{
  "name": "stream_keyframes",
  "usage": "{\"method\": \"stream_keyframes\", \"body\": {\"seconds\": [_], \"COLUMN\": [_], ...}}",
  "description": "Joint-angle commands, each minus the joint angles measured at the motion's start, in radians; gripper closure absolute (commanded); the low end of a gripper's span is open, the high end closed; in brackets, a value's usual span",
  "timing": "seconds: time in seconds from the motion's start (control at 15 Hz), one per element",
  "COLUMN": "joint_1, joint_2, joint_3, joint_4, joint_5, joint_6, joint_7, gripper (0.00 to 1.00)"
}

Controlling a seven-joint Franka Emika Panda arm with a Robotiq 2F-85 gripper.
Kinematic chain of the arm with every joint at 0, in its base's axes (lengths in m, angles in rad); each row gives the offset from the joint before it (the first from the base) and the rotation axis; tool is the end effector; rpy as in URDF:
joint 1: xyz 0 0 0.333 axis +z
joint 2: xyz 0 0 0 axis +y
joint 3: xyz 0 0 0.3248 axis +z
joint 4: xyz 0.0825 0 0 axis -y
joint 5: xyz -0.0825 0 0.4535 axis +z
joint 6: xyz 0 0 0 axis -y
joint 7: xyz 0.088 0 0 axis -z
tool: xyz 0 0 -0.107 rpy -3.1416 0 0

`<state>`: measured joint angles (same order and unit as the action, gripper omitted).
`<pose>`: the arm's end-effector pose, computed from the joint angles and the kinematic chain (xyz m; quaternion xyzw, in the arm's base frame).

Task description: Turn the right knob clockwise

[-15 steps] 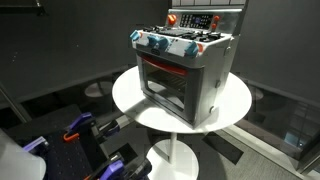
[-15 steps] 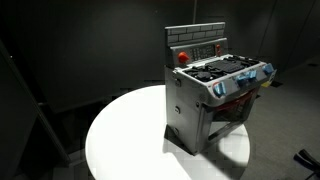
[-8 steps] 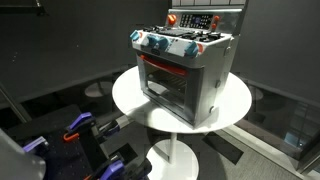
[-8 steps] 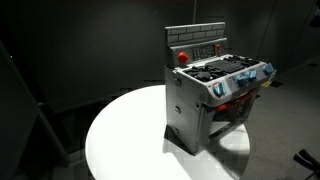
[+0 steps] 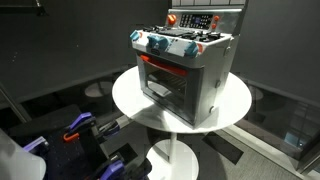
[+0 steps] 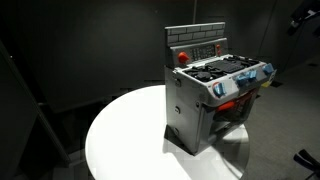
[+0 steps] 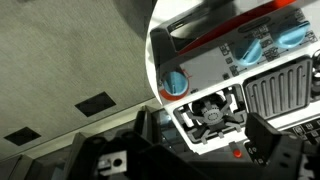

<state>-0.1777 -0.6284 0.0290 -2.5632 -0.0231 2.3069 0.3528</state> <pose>0.4449 -0.0669 0.4921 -0.9531 0.2391 -0.1857 0.0002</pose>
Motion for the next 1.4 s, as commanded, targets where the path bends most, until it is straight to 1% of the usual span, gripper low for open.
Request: {"method": "stream_keyframes", "body": {"seconds": [0.0, 0.2, 0.33, 0.53, 0.87, 1.13, 1.33], "joint_1": [-0.001, 0.001, -0.016, -0.029, -0.055, -0.064, -0.062], "joint_2": [0.005, 0.005, 0.013, 0.043, 0.114, 0.158, 0.177], "joint_3": [-0.001, -0.005, 0.007, 0.006, 0.013, 0.017, 0.015], "joint_4": [0.002, 0.003, -0.009, -0.02, -0.023, -0.028, -0.035], "joint_5": [0.001, 0.002, -0.019, -0.018, -0.021, -0.023, -0.024], "joint_6": [-0.015, -0.042, 0.034, 0.144, 0.283, 0.34, 0.351], "joint_7": [-0.002, -0.002, 0.021, 0.022, 0.031, 0.026, 0.019], "gripper": [0.0, 0.0, 0.0, 0.0, 0.0, 0.0, 0.0]}}
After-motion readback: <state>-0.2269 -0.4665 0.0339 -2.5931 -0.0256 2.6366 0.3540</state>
